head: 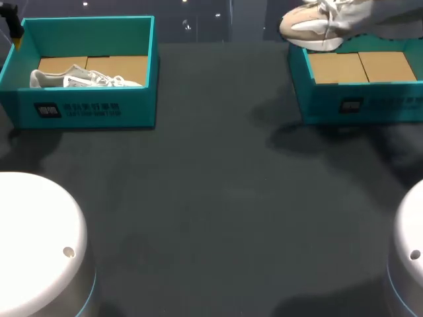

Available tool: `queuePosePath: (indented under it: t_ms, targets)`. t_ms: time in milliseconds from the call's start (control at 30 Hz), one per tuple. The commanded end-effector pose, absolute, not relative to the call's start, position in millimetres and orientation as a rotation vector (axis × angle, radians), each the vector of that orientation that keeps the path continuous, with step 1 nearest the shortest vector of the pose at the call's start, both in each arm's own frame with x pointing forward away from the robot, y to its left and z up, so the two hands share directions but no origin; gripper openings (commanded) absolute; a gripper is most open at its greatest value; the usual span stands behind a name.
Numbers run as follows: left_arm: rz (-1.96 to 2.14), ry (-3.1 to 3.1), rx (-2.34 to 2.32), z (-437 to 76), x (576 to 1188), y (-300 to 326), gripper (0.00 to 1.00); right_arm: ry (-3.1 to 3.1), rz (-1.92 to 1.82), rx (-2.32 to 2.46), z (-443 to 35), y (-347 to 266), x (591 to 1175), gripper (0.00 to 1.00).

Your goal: Take the shoe out of the shoebox, open the shoe tongue, remove and reinsert the insole, then place the shoe into the shoebox

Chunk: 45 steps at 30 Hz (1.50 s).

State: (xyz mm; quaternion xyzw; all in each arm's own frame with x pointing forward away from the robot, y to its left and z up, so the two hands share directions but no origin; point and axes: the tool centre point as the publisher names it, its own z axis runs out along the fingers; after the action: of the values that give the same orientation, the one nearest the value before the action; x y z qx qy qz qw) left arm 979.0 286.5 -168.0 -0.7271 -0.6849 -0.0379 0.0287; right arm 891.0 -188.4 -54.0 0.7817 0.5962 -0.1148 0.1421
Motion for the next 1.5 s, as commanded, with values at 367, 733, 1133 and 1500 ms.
queuePosePath:
  t_ms: [367, 733, 1133, 1500]
  targets:
    - [-0.120, -2.112, -2.243, -167, 979, 287, 1.00, 1.681, -0.109, 2.085, -106, -129, 784, 0.00]
    - [-0.120, -2.112, -2.243, -167, 979, 287, 1.00, 1.680, -0.140, 2.064, -162, -82, 727, 0.00]
    - [-0.120, -2.112, -2.243, -167, 979, 287, 1.00, 1.729, -0.194, 2.077, -203, -49, 709, 0.00]
    - [-0.120, -2.112, -2.243, -167, 979, 287, 1.00, 1.771, -0.205, 2.096, -224, -38, 711, 0.00]
